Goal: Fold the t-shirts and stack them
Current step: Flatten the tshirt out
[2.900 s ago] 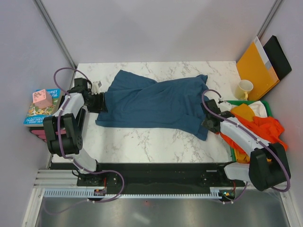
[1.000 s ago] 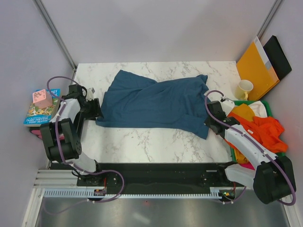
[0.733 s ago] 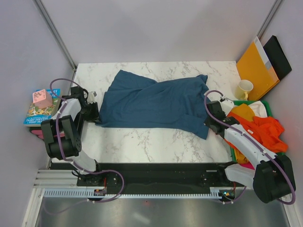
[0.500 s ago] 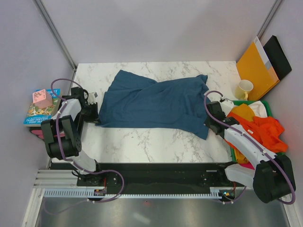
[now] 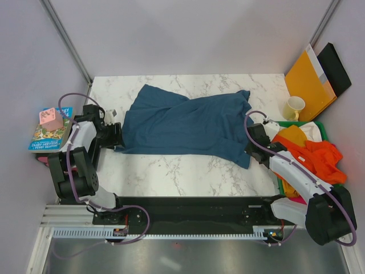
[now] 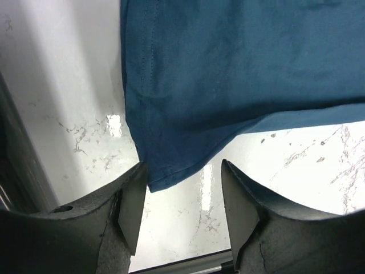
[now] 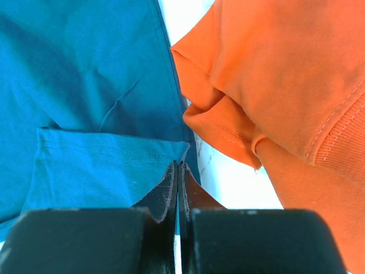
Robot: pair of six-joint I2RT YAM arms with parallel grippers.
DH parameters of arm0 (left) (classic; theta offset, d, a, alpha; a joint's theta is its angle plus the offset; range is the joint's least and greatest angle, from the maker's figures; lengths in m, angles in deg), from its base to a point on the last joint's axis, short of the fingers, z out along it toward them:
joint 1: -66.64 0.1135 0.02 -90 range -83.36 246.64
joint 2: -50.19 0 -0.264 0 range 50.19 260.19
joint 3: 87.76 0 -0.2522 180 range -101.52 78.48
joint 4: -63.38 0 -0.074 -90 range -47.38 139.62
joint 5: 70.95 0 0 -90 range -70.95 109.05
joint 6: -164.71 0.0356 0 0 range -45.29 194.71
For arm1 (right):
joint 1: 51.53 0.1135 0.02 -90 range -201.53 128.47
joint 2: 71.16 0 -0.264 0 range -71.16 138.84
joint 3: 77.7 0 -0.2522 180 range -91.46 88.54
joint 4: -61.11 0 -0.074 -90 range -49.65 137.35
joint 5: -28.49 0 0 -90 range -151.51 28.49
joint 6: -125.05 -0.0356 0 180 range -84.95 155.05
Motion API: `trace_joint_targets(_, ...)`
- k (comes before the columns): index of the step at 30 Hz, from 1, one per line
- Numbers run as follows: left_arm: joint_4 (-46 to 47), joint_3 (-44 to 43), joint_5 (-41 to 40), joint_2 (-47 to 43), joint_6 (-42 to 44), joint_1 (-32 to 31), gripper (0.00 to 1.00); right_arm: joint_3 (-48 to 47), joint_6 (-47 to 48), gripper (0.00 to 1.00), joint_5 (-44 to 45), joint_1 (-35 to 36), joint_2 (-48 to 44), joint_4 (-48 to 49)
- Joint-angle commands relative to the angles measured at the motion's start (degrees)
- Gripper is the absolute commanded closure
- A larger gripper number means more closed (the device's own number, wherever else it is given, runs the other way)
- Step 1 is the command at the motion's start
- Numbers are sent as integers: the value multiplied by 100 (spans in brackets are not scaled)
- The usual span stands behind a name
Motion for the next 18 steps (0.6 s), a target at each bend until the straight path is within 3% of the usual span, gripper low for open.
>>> trace_joint_targets(1, 0, 177, -39, -100, 247, 0, 39, 82, -27, 100, 32, 29, -54, 127)
trace_joint_targets(7, 18, 231, -39, 120, 248, 0, 41, 99, -44, 100, 33, 29, -2, 153)
trace_joint_targets(14, 35, 152, -30, 340, 221, 0, 50, 117, -44, 100, 68, 29, -11, 162)
trace_joint_targets(18, 18, 108, -222, 472, 212, 0, 48, 117, -27, 100, 77, 29, -19, 154)
